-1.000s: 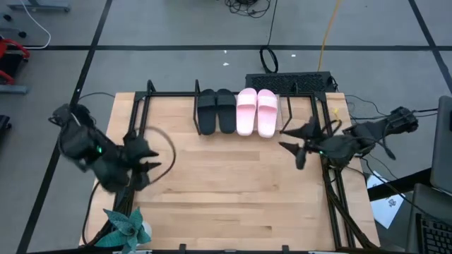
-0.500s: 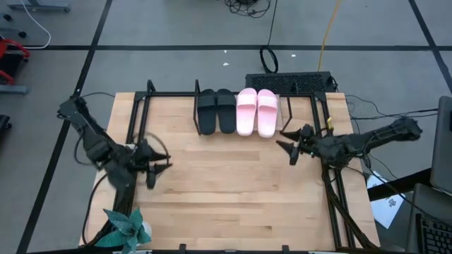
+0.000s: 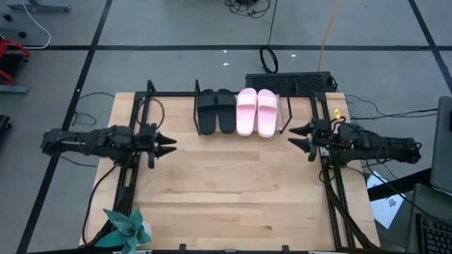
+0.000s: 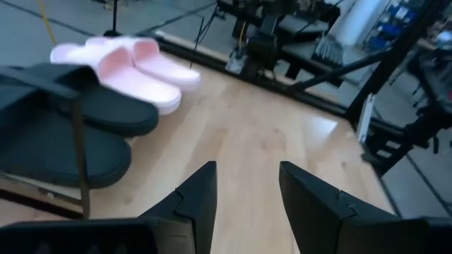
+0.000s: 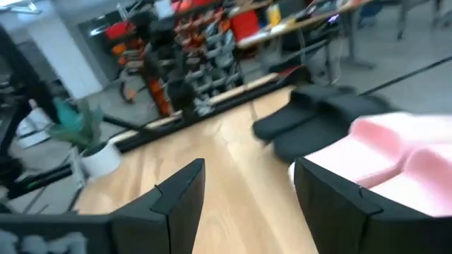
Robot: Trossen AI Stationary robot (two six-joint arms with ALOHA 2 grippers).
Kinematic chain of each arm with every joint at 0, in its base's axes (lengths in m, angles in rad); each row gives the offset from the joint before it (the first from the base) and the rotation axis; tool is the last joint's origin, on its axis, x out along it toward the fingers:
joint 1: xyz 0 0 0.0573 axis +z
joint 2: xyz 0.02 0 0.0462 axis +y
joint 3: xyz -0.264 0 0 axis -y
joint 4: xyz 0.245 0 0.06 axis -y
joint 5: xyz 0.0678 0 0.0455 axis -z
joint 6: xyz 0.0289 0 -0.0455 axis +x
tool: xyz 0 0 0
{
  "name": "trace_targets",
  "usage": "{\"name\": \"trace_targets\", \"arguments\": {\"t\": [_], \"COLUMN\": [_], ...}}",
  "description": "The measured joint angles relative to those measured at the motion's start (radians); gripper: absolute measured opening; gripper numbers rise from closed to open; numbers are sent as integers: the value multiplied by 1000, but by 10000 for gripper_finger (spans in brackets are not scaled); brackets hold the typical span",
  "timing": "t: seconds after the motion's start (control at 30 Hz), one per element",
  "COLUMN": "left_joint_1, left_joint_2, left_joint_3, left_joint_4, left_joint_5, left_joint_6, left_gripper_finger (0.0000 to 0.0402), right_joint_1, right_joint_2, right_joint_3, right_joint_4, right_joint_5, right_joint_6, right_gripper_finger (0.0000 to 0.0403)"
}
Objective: Pick and place slides into the shelf
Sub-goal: Return to Home Position
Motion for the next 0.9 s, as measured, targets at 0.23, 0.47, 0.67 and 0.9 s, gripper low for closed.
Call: {"name": "trace_targets", "arguments": {"t": [0.23,0.47,0.67,0.9], "left_joint_1": [123,138,138,127], "left_joint_2": [133,147,-34,-341], "left_joint_3": [-116,-186,-186,-186], "left_joint_4": [224,293,153,-79], "left_joint_5": [98,164,108,97], "left_joint_6": [59,51,43,53], "left_gripper_finger": [150,150,150,150], "right_joint_1": [-1,-52,-122,-136], "right_joint_2": [42,16,-69,-200], "right_joint_3": [-152,-266,-266,-266], "right_joint_4": [250,306,246,181], "right_joint_5": [28,53,49,3], "right_joint_6": [-35,-10,-27,-18], "right_gripper_finger": [208,208,208,208]}}
